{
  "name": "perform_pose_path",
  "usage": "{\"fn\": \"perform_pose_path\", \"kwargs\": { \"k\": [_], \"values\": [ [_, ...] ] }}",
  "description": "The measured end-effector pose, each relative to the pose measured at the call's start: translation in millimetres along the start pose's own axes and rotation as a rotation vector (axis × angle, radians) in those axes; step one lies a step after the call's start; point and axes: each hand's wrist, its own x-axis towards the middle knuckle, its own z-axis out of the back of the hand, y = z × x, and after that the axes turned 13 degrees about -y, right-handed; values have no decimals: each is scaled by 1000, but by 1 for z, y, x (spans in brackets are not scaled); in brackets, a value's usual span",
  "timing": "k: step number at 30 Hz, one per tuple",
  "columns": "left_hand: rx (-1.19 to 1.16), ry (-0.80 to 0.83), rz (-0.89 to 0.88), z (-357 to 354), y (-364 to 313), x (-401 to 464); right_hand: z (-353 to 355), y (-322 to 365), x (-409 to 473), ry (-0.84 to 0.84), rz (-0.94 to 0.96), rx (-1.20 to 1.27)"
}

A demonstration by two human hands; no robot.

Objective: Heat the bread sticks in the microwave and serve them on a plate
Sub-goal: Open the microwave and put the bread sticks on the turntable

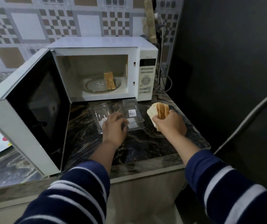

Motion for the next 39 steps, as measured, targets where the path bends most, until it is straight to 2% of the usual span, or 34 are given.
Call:
{"fn": "perform_pose_path", "kwargs": {
  "k": [7, 12, 15, 21, 27, 33, 37, 39],
  "values": [
    [7, -27, 21, 13, 15, -15, 12, 35, -1, -9, 98, 24],
    [75, -155, 197, 31, 40, -7, 23, 83, 12, -54, 190, 17],
    [106, -116, 302, 35, 58, -5, 15, 114, 22, -17, 222, 33],
    [168, 81, 449, 22, 90, -7, -43, 156, 26, 151, 213, 178],
    [230, 196, 428, 10, 108, 11, -104, 201, 45, 323, 245, 265],
    [232, 138, 379, 0, 120, 11, -174, 242, 72, 411, 221, 292],
    [231, 114, 374, -1, 123, 12, -209, 263, 84, 283, 341, 274],
    [230, 102, 377, -2, 122, 12, -221, 267, 86, 290, 376, 267]
  ]
}}
